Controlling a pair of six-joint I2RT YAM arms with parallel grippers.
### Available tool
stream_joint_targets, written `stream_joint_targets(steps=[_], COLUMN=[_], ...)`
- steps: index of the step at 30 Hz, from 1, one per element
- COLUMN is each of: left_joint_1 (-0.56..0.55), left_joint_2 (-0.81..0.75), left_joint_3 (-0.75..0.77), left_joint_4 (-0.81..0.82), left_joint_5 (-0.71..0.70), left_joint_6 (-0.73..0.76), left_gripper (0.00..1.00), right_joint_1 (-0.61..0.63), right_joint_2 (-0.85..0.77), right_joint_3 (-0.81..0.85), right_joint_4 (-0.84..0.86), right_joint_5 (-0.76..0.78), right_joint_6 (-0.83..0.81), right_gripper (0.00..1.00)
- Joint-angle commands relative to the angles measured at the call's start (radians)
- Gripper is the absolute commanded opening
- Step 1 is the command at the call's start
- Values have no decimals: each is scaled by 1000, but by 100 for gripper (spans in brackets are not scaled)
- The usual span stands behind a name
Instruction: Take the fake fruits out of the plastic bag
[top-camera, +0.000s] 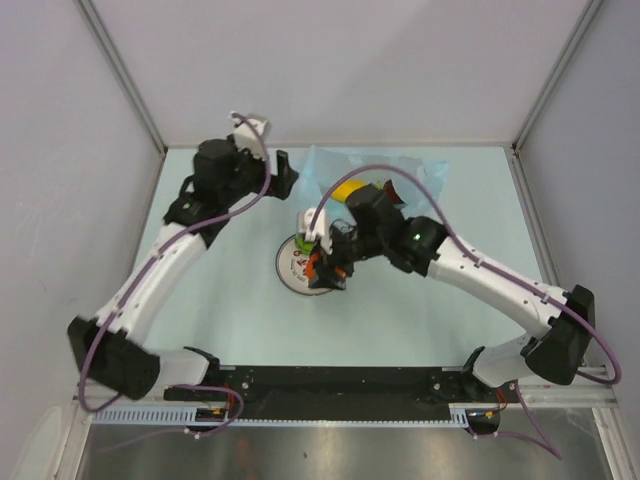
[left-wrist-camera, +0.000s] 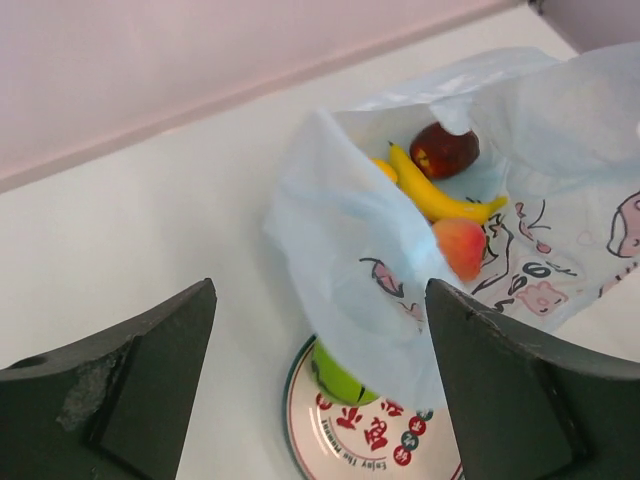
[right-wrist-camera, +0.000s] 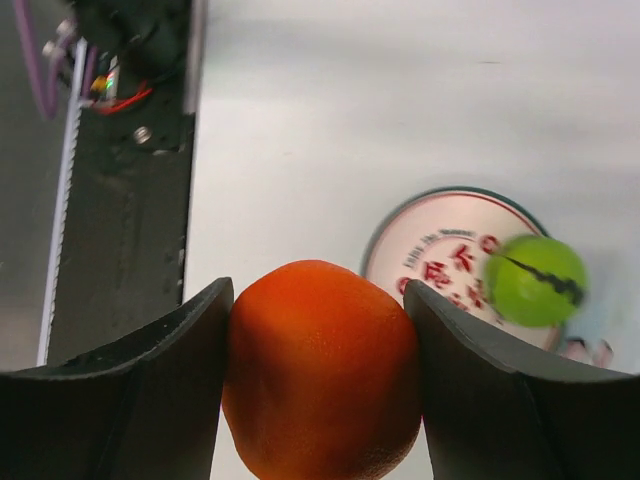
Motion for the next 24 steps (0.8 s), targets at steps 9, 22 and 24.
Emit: stream_joint_targets(steps=[9, 22, 24], left_joint_1=[110, 196, 202], left_joint_2=[-459, -511, -510], left_joint_3=[-231, -302, -311], left_joint_4=[-35, 0, 16], left_joint_5=[106, 229, 235], left_joint_6=[9, -7, -16], left_gripper=[92, 91, 91], right_joint_1=[93, -54, -60], right_joint_2=[237, 393, 425], right_joint_3=[-66, -42, -34], right_joint_4=[175, 247, 247], right_joint_5=[394, 431, 431], right_joint_6=[103, 194, 192], right_gripper=[34, 37, 38])
